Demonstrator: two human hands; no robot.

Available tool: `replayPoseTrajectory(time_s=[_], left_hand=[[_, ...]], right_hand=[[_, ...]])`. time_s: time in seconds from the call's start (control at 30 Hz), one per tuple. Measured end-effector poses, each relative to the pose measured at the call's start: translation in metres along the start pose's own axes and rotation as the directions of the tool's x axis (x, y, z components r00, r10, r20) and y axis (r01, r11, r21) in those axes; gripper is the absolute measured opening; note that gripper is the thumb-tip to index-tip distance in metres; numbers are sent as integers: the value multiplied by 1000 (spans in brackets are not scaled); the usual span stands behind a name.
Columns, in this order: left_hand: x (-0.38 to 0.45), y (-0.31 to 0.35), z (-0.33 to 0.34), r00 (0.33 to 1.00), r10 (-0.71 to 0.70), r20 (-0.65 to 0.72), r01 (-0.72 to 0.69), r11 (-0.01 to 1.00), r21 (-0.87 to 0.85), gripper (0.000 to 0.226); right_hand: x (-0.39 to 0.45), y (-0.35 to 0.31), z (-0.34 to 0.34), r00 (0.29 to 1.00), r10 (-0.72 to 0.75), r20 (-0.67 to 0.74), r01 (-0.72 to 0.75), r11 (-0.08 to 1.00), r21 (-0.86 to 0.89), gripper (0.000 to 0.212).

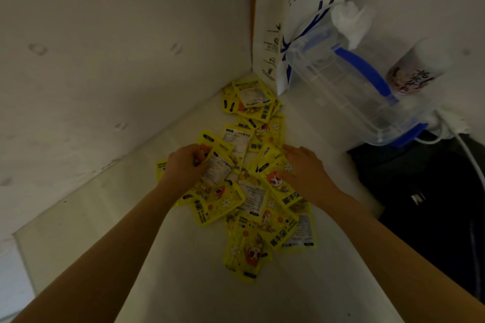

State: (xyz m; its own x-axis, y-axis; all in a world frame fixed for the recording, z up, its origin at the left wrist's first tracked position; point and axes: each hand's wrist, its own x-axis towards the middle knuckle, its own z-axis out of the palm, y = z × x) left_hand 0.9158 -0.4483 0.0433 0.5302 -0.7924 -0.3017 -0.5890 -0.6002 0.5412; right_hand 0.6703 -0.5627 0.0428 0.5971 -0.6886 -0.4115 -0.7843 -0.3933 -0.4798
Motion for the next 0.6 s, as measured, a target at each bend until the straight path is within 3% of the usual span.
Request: replayPoseTrajectory(time_s=[0.33, 0.43, 0.6], left_hand=[[-11, -5, 0, 1000, -9, -26, 8, 1000, -28, 18], [-16, -5, -1, 999, -24, -23, 22, 998, -63, 21], [-26, -3, -9, 992, -83, -91, 65, 981, -181, 33]], right_hand=[[10, -10, 2, 997, 64, 49, -56, 987, -153, 56], [15, -9, -4, 981, 135, 138, -130, 990, -47, 48], [7, -8, -17, 987, 65, 144, -93, 976, 199, 39]])
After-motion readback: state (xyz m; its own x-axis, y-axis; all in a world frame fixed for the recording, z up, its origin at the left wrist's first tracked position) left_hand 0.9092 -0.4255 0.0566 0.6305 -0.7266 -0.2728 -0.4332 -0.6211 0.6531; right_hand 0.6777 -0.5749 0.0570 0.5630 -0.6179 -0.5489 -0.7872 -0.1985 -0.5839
